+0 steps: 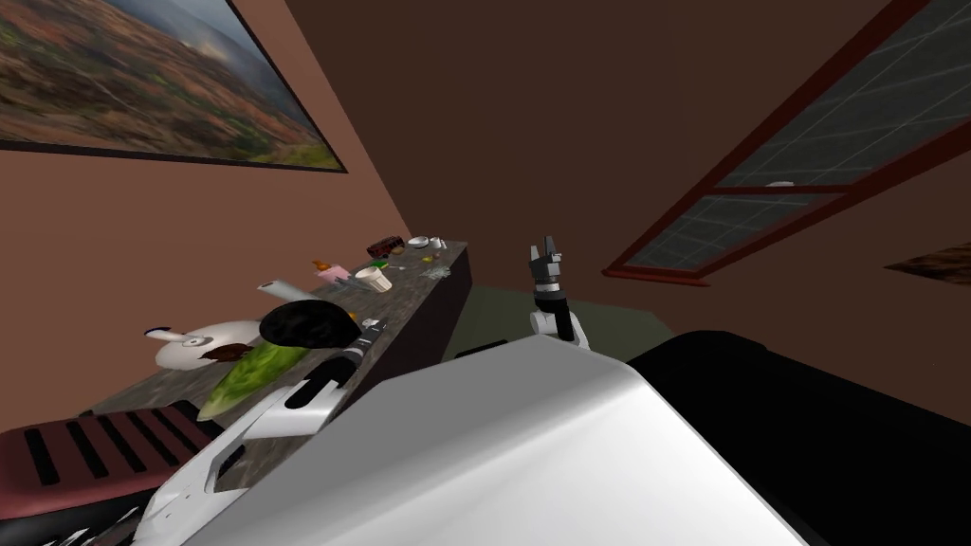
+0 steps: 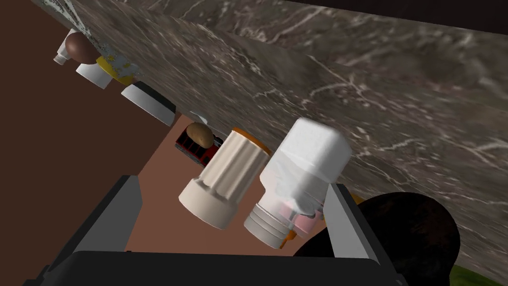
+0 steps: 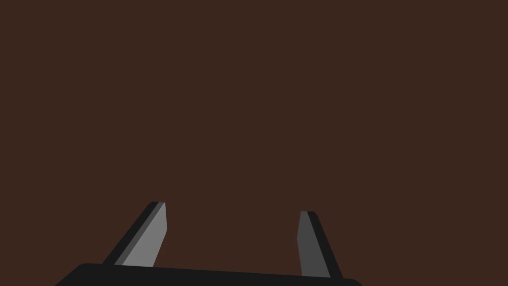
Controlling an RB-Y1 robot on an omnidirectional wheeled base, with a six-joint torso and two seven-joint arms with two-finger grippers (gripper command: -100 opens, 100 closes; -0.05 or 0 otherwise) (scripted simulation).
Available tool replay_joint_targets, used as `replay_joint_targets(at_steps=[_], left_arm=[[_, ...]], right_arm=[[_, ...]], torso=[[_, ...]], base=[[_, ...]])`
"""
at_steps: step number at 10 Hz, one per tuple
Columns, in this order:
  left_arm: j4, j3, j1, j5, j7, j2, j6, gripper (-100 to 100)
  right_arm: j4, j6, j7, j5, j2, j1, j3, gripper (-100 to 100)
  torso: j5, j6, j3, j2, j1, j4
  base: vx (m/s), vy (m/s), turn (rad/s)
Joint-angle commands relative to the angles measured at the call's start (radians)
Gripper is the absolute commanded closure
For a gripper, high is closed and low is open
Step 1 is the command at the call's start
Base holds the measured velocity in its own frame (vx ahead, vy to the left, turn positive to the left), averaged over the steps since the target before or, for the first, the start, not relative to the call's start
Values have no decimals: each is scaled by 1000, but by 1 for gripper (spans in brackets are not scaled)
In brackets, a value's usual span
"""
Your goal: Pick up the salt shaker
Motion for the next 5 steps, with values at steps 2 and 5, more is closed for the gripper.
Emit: replay_joint_targets(at_steps=[2, 5], left_arm=[[21, 5, -2, 3, -1, 38, 58, -100], [72, 11, -13, 12, -2, 104, 140, -100]], right_arm=[[0, 0, 0, 0, 0, 0, 0, 0], [0, 0, 0, 0, 0, 0, 0, 0]], torso=[[0, 0, 0, 0, 1, 0], [0, 0, 0, 1, 0, 0]], base=[[7, -43, -50], [2, -57, -161]])
